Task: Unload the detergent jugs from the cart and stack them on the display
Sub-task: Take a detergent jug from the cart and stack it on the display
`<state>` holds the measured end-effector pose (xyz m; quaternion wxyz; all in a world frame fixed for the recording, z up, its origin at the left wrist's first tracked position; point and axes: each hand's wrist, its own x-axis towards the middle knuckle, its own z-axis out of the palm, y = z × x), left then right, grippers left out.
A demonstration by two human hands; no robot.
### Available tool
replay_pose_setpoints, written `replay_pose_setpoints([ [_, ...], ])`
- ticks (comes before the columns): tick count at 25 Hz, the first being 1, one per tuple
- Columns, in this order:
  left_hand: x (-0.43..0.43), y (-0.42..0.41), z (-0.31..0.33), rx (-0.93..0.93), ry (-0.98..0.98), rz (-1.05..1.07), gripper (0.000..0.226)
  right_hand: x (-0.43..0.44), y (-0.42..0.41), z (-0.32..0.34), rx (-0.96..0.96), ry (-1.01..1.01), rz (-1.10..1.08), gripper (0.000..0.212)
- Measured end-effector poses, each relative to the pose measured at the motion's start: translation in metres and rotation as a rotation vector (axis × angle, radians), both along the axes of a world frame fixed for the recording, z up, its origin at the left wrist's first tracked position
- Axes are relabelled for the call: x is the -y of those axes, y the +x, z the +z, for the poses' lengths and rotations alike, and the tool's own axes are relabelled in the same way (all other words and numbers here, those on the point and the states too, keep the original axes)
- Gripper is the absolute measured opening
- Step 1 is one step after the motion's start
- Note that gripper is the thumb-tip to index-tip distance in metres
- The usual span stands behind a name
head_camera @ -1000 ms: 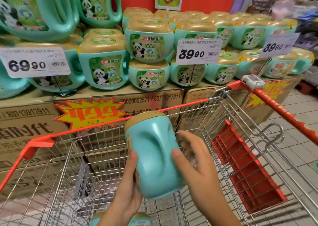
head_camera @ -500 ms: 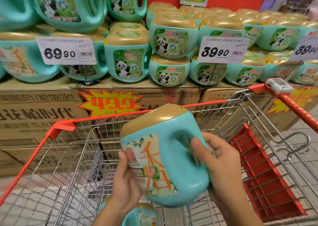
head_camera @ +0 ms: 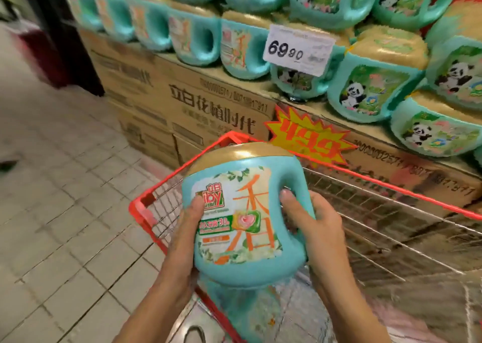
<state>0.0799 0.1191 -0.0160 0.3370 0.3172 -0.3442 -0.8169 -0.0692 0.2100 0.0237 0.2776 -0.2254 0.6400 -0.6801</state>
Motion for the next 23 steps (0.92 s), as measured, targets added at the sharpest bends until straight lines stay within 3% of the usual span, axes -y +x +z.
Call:
replay_pose_setpoints([
  [4,0.024,0.084,0.006,0.07,-0.062,0.193,0.061,0.058,0.063,0.001,0.011,-0.016,0.239,0.045],
  [7,0.052,0.143,0.006,0.126,-0.127,0.306,0.094,0.105,0.113,0.001,-0.05,-0.013,0.374,0.041],
  [10,0.096,0.201,0.005,0.161,-0.151,0.346,0.107,0.165,0.162,-0.004,-0.081,-0.023,0.457,0.038],
  [15,0.193,0.278,0.015,0.235,-0.226,0.319,0.108,0.257,0.231,-0.011,-0.025,-0.074,0.493,0.032],
  [20,0.285,0.302,0.016,0.235,-0.186,0.249,0.079,0.334,0.256,-0.01,0.034,-0.055,0.46,0.039],
  [23,0.346,0.298,0.012,0.226,-0.195,0.219,0.079,0.39,0.254,-0.01,0.013,-0.047,0.415,0.043],
])
